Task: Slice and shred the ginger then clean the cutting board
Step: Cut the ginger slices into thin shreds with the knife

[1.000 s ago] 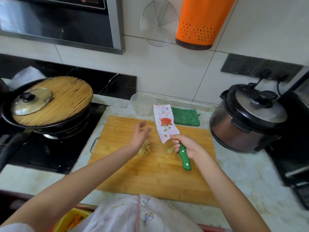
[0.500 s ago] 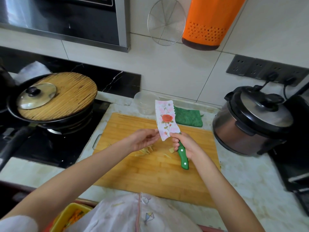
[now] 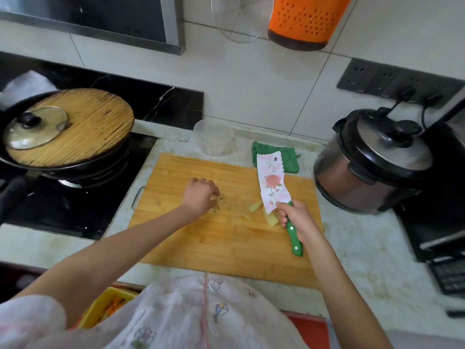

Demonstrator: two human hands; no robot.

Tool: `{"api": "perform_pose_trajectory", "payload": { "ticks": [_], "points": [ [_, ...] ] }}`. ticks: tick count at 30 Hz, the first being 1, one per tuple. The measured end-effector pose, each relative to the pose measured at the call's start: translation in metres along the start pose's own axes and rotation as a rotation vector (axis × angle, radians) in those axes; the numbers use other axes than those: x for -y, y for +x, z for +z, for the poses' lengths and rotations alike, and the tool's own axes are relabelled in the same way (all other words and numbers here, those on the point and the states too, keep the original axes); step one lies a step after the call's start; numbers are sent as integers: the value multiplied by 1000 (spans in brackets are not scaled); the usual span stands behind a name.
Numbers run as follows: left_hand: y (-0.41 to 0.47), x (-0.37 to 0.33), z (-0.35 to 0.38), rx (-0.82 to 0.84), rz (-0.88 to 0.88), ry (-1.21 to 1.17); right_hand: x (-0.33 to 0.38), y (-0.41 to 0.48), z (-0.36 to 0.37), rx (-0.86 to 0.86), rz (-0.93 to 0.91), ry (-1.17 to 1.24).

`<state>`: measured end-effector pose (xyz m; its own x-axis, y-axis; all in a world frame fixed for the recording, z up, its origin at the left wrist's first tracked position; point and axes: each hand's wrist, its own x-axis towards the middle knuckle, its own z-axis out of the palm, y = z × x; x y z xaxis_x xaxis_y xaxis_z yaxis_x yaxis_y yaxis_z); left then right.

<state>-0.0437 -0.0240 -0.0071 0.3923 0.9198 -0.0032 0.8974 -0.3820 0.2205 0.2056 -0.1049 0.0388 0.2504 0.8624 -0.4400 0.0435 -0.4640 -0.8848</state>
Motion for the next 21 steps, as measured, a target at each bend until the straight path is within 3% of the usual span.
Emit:
{"api": "perform_pose_trajectory", "payload": {
  "ticks": [4, 8, 13, 16, 21],
  "points": [
    [3, -25, 13, 140, 145, -66, -16, -11, -10, -146, 28, 37],
    [4, -57, 30, 149, 341, -90, -27, -22, -27, -264, 32, 135],
    [11, -77, 36, 191, 516, 164, -42, -42, -49, -348, 60, 154],
    [14, -65, 34, 239, 518, 234, -51, -51, -57, -375, 72, 135],
    [19, -52, 14, 327, 310, 532, -65, -56, -59, -397, 83, 161]
  ]
}}
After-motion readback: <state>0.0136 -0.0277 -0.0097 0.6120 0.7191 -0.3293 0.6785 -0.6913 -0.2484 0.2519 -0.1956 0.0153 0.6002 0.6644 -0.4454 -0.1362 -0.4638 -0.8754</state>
